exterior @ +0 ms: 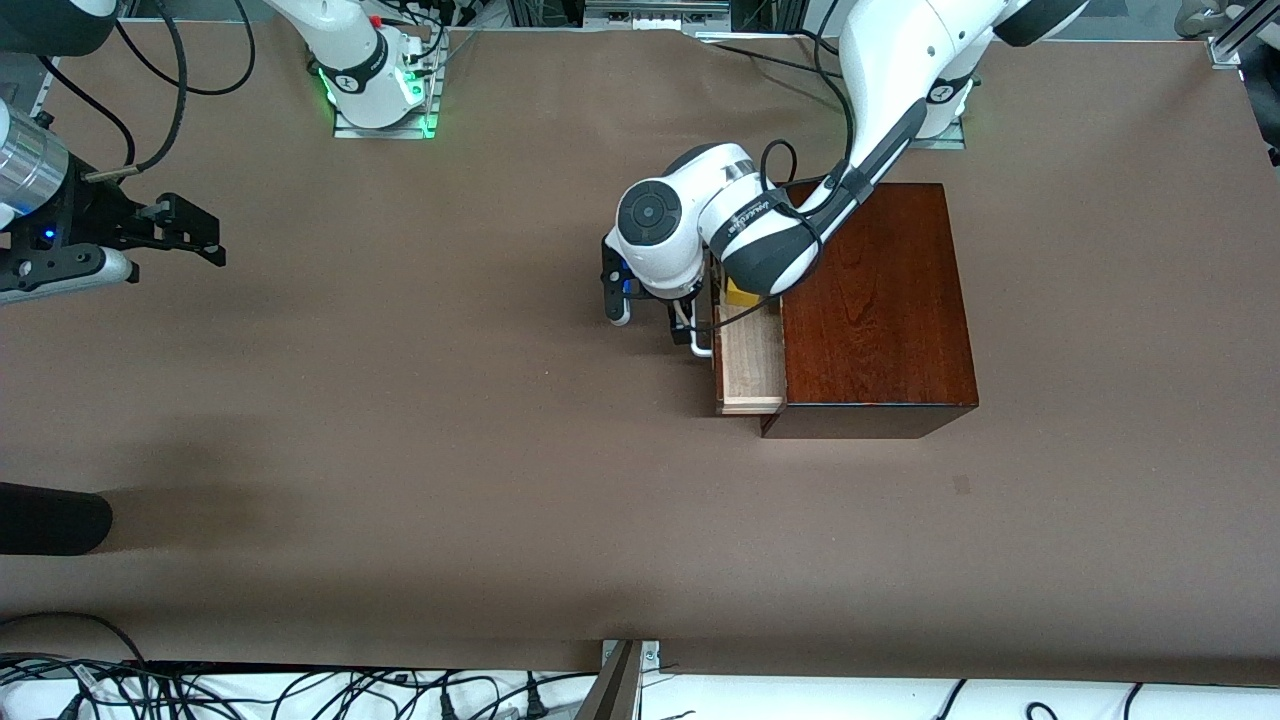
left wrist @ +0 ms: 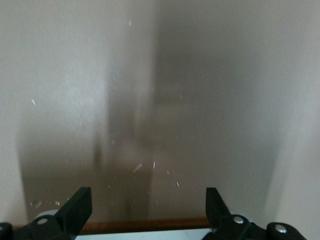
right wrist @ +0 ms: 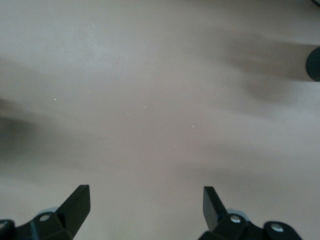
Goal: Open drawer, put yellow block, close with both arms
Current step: 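Push the drawer shut with the left gripper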
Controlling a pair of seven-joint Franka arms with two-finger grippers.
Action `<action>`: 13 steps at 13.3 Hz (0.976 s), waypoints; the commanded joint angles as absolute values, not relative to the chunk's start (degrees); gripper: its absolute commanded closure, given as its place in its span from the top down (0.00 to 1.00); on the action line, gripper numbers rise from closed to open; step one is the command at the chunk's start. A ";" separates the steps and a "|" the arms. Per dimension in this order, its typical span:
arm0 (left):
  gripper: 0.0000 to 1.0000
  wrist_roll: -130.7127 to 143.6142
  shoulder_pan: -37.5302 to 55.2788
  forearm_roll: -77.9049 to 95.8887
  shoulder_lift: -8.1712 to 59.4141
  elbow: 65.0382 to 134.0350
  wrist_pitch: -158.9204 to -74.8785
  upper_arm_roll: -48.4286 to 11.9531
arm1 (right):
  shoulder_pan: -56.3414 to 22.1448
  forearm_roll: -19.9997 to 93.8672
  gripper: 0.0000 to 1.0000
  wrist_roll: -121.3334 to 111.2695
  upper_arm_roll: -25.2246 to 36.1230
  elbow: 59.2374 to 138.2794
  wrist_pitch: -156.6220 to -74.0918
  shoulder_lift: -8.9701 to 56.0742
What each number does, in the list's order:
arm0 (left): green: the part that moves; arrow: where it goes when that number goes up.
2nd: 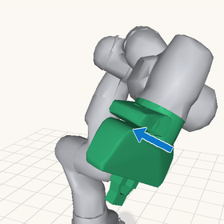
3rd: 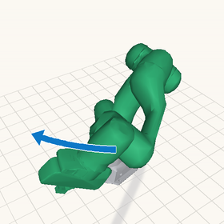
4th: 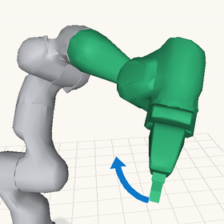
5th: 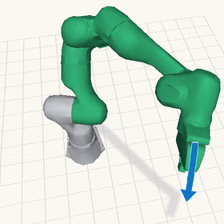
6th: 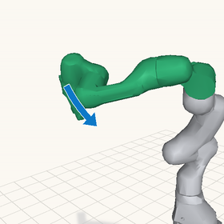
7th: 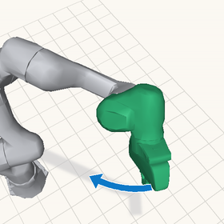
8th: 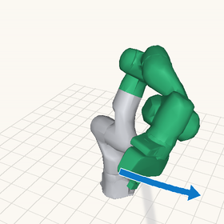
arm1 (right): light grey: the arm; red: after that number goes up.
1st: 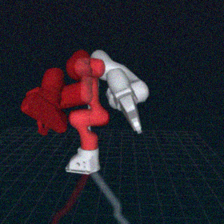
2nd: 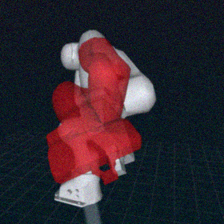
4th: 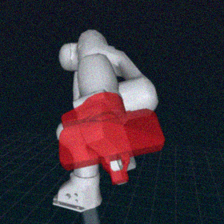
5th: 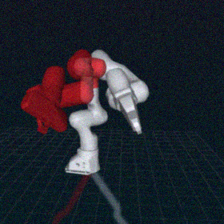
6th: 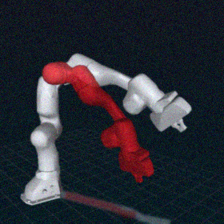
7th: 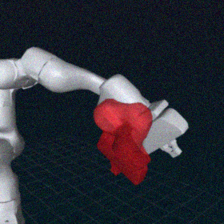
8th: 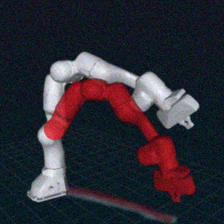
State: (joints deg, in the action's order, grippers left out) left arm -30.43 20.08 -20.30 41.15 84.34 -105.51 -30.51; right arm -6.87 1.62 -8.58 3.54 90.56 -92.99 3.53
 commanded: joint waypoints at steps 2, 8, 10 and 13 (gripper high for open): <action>1.00 -31.20 18.99 -21.45 39.56 84.29 -95.82 -29.62 | -6.94 0.70 1.00 -7.73 3.51 89.91 -92.99 3.87; 1.00 -30.94 18.46 -24.35 38.58 84.29 -91.76 -28.92 | -6.42 0.88 1.00 -7.21 3.87 90.09 -93.25 4.92; 1.00 -30.59 18.46 -24.35 38.41 84.20 -91.58 -29.00 | -6.68 0.70 1.00 -7.12 3.87 90.09 -93.16 4.92; 1.00 -27.88 18.37 -23.03 35.35 83.85 -91.58 -29.18 | -6.50 0.88 1.00 -7.12 3.87 90.09 -92.90 6.06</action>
State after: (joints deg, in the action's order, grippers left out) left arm -29.92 18.55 -22.69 39.78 83.38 -93.29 -29.24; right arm -6.75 1.59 -7.91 4.07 90.56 -93.16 5.46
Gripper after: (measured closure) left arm 0.000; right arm 0.000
